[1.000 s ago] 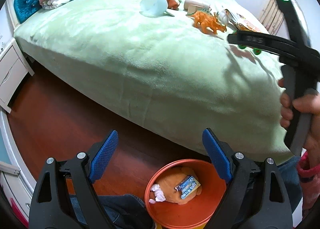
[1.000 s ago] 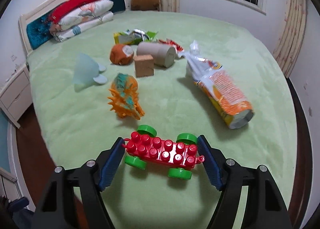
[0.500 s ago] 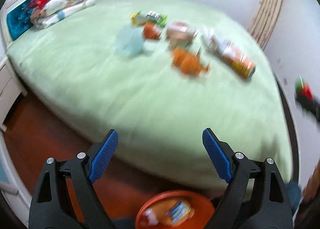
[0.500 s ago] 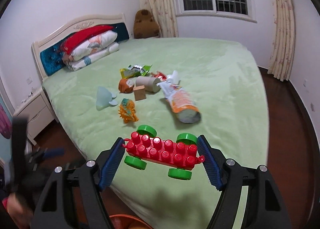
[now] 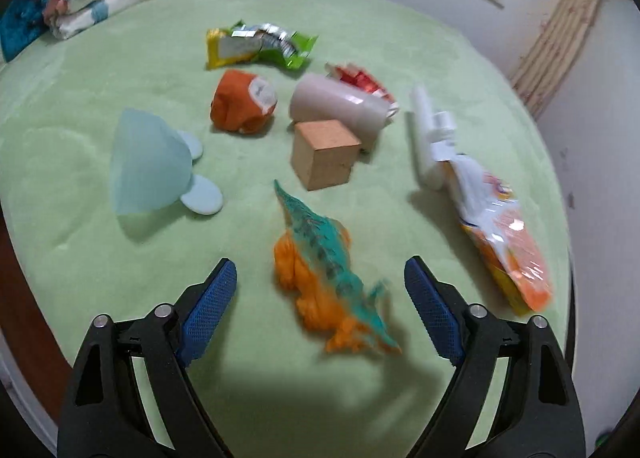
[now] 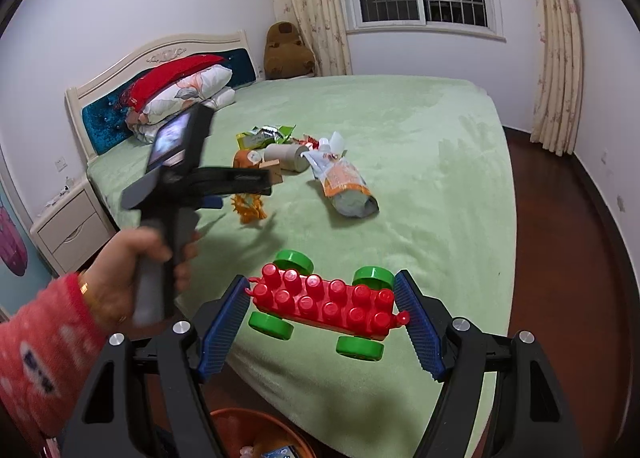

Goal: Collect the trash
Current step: 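Grasp the orange-green dinosaur toy with the left tool while the right tool holds the car, then lower both toys into the orange bucket and open both tools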

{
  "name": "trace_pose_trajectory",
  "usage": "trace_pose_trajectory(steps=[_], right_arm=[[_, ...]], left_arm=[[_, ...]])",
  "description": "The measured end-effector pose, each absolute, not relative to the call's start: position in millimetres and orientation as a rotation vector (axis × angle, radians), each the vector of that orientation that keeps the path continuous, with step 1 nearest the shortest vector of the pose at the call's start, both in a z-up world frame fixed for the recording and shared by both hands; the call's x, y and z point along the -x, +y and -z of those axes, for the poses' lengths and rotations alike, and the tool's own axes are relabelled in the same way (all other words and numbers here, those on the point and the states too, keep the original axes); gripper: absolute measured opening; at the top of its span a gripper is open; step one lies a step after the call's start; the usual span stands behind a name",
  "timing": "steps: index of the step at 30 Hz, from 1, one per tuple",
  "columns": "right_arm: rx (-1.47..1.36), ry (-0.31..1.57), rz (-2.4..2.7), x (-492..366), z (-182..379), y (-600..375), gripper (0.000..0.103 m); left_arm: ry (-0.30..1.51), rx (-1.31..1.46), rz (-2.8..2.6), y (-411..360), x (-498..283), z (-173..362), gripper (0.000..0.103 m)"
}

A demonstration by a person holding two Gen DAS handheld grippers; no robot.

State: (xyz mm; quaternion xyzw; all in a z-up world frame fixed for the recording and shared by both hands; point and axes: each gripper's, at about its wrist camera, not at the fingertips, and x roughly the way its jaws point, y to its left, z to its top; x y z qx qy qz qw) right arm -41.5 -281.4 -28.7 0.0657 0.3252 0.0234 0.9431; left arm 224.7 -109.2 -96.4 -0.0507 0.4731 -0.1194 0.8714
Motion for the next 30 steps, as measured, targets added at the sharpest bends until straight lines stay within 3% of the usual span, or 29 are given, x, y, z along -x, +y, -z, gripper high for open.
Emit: trace_pose_trajectory(steps=[1, 17, 24, 30], right_arm=[[-0.136, 0.665, -0.049, 42, 30, -282, 0.072], [-0.134, 0.642, -0.063, 47, 26, -278, 0.072], [-0.111, 0.628, -0.09, 57, 20, -264, 0.072], [-0.053, 0.649, -0.143, 69, 25, -245, 0.072]], left_arm=[[1.015, 0.123, 0.259, -110, -230, 101, 0.049], [0.937, 0.003, 0.274, -113, -192, 69, 0.048], [0.866, -0.041, 0.314, -90, -132, 45, 0.048], [0.854, -0.074, 0.321, -57, -60, 56, 0.048]])
